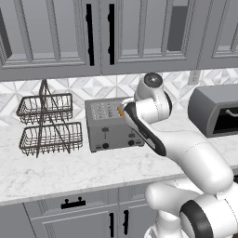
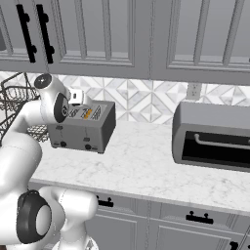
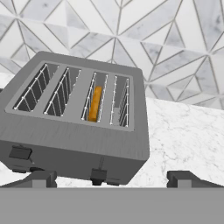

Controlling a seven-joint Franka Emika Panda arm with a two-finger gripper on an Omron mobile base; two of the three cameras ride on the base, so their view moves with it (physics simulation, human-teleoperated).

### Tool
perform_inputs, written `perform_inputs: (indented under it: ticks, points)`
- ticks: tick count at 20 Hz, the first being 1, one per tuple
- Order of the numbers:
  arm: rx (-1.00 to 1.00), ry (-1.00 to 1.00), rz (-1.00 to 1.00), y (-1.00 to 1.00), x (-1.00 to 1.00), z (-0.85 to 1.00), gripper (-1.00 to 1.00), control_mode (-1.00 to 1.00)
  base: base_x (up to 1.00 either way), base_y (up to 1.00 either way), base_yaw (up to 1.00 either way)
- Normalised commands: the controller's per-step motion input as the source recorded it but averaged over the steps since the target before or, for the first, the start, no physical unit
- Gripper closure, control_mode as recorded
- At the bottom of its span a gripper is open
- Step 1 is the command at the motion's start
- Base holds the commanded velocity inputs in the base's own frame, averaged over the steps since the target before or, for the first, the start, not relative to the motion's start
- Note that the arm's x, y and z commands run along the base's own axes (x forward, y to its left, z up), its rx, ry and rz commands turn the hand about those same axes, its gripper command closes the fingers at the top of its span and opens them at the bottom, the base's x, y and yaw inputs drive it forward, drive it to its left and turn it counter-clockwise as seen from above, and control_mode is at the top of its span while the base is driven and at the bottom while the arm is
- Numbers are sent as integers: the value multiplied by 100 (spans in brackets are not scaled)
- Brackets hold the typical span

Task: Start the toaster. Once the lever pops up, take the bread to the plate on the dining counter.

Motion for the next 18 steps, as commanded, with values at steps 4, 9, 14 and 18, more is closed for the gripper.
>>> perform_inputs:
  ticks: [4,9,14,18]
  points:
    - [0,0,0,0,0,0,-100,-100,0,0,0]
    - [0,0,0,0,0,0,-100,-100,0,0,0]
    - [0,0,0,0,0,0,-100,-100,0,0,0]
    - [0,0,0,0,0,0,-100,-100,0,0,0]
